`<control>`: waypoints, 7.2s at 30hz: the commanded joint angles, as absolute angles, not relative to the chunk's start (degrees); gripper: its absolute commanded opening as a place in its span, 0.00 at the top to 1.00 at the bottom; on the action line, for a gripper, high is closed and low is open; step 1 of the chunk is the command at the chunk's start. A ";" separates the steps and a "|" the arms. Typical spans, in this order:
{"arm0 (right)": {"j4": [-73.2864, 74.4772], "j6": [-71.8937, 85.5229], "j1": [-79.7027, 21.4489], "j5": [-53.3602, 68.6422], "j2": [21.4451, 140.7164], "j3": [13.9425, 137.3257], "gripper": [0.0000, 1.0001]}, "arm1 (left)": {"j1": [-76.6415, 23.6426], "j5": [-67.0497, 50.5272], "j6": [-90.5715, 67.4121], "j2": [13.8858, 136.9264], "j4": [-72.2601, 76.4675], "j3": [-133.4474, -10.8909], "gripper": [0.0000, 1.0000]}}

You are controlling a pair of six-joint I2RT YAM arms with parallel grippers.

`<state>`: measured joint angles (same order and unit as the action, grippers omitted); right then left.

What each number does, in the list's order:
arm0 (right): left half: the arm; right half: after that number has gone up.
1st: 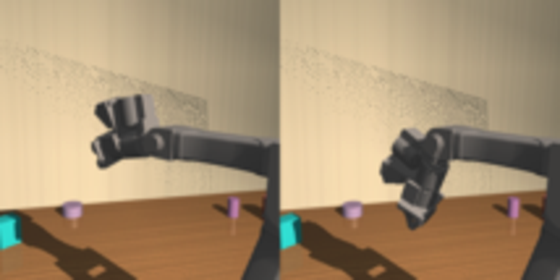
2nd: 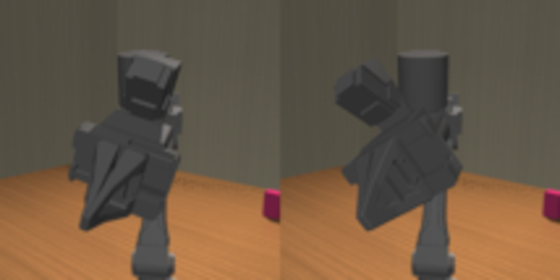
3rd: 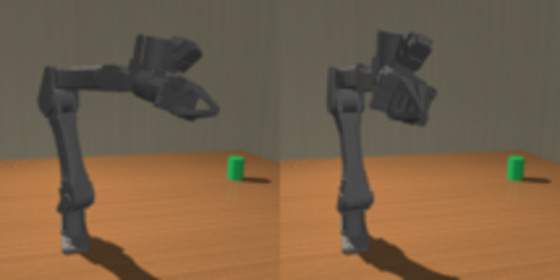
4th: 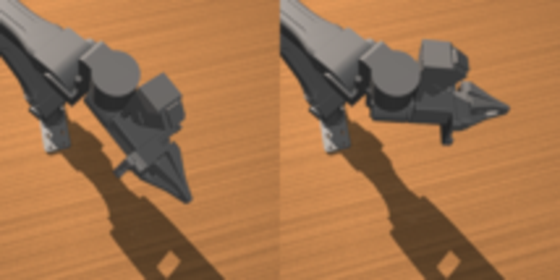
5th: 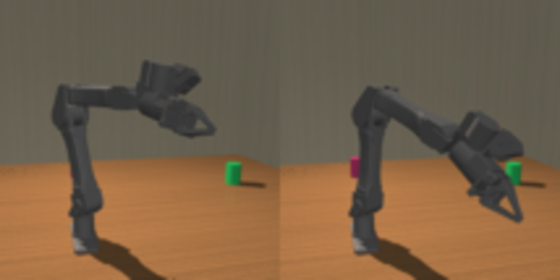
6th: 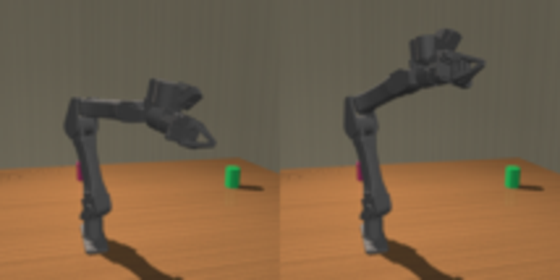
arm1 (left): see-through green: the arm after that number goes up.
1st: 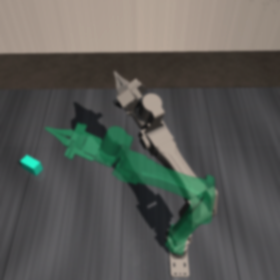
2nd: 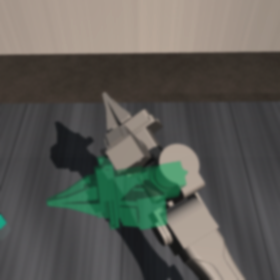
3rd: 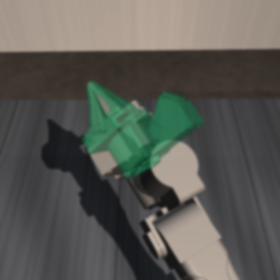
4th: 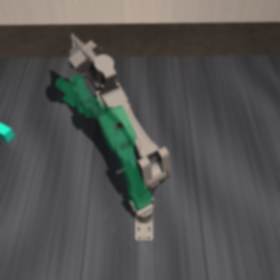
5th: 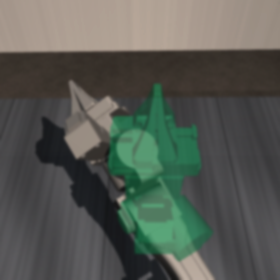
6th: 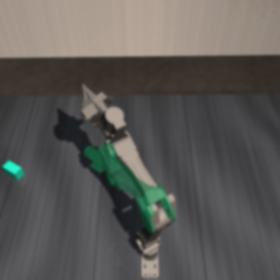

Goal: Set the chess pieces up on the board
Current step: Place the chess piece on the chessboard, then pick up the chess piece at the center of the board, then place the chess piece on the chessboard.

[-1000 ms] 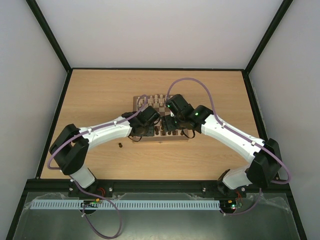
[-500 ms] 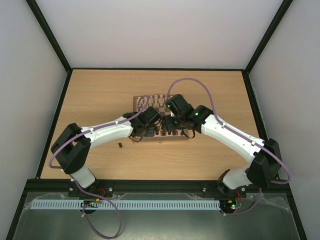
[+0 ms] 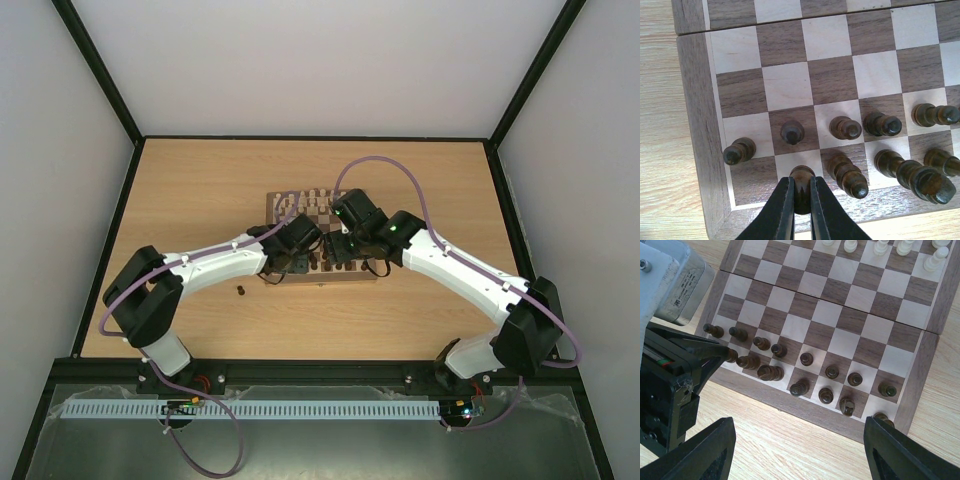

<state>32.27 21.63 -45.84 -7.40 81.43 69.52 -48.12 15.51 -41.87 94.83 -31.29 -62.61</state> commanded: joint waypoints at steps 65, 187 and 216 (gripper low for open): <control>32.89 21.33 -46.13 -5.20 79.17 68.53 0.01 | -49.37 25.03 -46.41 65.28 -44.87 -55.16 0.01; 32.59 20.74 -46.35 -3.31 80.16 67.32 0.01 | -46.03 16.12 -45.70 91.36 -30.40 -59.50 0.87; 32.22 20.74 -46.40 -2.69 80.33 66.79 0.01 | -46.04 18.19 -46.84 92.63 -29.53 -56.23 0.86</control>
<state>31.33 21.19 -45.89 -2.96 79.61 67.31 -45.74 17.06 -46.30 92.12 -29.82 -57.04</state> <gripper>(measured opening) 0.986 0.149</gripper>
